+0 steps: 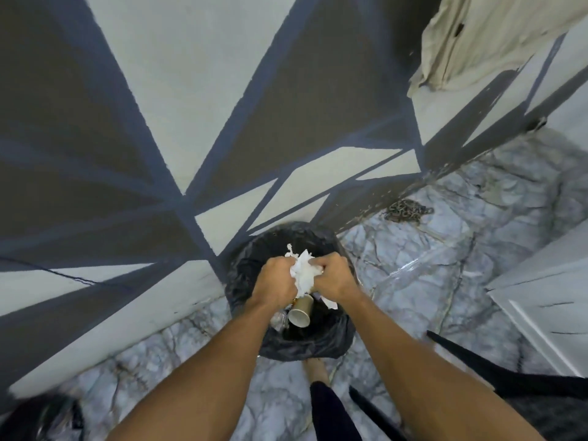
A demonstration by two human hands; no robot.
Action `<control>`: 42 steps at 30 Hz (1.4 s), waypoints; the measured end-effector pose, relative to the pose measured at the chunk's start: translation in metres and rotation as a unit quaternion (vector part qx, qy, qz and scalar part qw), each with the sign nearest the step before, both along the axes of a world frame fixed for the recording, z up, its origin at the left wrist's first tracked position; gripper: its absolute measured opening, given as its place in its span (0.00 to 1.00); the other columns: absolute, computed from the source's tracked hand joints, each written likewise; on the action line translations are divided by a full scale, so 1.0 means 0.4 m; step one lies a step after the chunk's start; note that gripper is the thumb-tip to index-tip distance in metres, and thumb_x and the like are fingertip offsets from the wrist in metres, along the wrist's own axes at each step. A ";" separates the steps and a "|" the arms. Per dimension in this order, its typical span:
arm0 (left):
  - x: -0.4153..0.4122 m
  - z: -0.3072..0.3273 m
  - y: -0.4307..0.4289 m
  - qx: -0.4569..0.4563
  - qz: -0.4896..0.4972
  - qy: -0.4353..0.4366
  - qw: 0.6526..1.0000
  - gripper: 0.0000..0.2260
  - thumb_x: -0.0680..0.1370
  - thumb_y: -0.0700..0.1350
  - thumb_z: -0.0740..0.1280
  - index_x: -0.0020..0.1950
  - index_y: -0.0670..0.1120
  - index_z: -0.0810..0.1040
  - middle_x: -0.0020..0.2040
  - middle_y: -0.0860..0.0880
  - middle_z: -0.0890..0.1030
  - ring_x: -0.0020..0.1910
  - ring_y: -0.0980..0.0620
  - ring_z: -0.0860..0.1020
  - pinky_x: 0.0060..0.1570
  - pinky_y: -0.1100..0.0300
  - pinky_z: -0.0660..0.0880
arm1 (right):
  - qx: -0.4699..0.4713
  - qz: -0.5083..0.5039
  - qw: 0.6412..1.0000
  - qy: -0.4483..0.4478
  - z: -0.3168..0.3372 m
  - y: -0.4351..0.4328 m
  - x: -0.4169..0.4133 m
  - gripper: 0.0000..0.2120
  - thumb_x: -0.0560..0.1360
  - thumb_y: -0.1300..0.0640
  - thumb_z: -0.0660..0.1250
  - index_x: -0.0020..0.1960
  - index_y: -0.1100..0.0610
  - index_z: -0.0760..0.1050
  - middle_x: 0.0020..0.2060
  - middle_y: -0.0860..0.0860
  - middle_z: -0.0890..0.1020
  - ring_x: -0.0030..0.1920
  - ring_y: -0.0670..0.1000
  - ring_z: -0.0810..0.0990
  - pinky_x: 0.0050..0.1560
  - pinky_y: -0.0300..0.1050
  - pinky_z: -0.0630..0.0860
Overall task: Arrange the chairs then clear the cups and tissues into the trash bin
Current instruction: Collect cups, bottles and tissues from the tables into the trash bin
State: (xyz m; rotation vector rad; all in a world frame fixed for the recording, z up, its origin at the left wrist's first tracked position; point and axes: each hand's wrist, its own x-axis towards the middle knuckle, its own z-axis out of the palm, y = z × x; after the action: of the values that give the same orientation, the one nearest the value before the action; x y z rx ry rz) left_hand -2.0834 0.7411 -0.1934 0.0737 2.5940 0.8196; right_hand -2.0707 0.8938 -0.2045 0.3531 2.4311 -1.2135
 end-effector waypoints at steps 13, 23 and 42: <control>-0.040 -0.339 0.039 -0.072 -0.098 -0.081 0.989 0.10 0.71 0.41 0.69 0.52 0.46 0.81 0.50 0.43 0.83 0.50 0.40 0.80 0.48 0.49 0.78 | 0.101 0.094 0.980 -0.143 -0.328 0.055 -0.045 0.24 0.69 0.52 0.77 0.63 0.54 0.78 0.58 0.55 0.81 0.60 0.58 0.78 0.63 0.50 0.74; 0.012 -0.325 0.046 -0.063 -0.100 -0.153 0.981 0.20 0.72 0.38 0.70 0.64 0.44 0.80 0.63 0.38 0.77 0.61 0.38 0.77 0.60 0.50 0.76 | 0.150 0.104 0.972 -0.151 -0.323 0.091 -0.006 0.22 0.70 0.55 0.72 0.64 0.51 0.79 0.57 0.55 0.82 0.58 0.58 0.80 0.60 0.48 0.77; 0.124 -0.107 0.019 -0.086 -0.132 -0.085 0.984 0.25 0.72 0.40 0.64 0.69 0.54 0.74 0.58 0.42 0.79 0.54 0.39 0.79 0.52 0.46 0.79 | 0.137 0.025 0.989 -0.057 -0.087 0.065 0.192 0.21 0.70 0.54 0.72 0.63 0.53 0.79 0.56 0.54 0.82 0.56 0.55 0.80 0.57 0.45 0.78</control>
State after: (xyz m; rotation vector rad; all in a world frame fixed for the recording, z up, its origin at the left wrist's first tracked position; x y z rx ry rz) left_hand -2.0339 0.7488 -0.2362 0.2793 2.4148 0.4840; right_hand -1.9937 0.9199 -0.2392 0.4247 2.4929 -0.8152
